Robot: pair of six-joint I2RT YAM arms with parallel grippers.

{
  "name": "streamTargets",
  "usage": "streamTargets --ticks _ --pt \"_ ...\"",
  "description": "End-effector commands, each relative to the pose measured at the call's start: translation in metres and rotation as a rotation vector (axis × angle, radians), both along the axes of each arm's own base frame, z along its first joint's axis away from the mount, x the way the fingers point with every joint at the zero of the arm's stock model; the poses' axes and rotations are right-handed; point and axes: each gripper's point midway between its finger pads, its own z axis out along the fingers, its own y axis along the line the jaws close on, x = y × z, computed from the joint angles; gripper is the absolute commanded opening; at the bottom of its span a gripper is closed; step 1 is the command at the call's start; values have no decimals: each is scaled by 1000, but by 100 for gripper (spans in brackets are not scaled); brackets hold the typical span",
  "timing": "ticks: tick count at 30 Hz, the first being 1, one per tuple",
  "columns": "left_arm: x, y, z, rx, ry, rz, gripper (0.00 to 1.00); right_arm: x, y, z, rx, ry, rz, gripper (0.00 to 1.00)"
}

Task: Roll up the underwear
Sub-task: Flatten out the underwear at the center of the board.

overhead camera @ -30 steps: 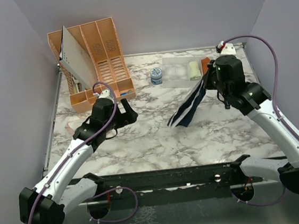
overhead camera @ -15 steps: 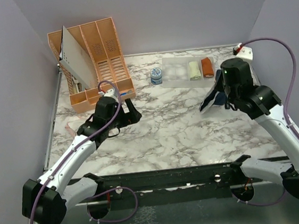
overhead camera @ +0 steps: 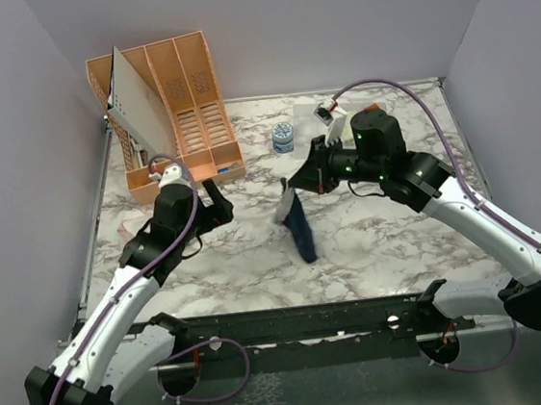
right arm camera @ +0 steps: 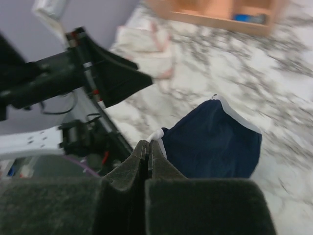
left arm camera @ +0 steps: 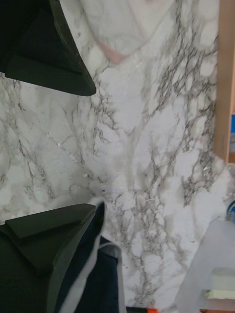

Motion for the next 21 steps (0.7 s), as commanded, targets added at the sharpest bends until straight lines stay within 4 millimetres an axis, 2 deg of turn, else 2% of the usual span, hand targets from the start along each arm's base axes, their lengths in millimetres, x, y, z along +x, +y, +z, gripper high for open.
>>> streamTargets --ticks 1,5,7,9,11,14,16,18,19,20,21 --pt "-5 55 38 79 -97 237 99 -46 40 63 194 -158 381 0" --pt "-20 83 70 74 -185 344 99 -69 42 69 225 -195 527 0" --pt "-27 92 86 63 -235 373 99 -64 35 51 159 -198 490 1" --pt "-32 97 100 45 -281 374 99 -42 20 11 29 -205 359 1" --pt "-36 94 109 30 -325 341 99 -10 -4 -36 -99 -168 182 0" --pt "-34 71 117 9 -378 192 99 38 -45 -103 -203 -61 -17 1" --pt "-31 45 113 -8 -380 52 99 75 -79 -146 -300 22 -201 5" --pt "-25 20 104 -15 -353 -71 99 104 -113 -176 -417 104 -361 13" --pt "-23 8 99 -18 -335 -133 99 116 -129 -182 -445 135 -434 25" --pt "-19 -2 93 -15 -316 -181 99 124 -139 -182 -438 161 -469 52" --pt "-17 -11 87 -14 -293 -229 99 127 -141 -178 -412 170 -461 72"
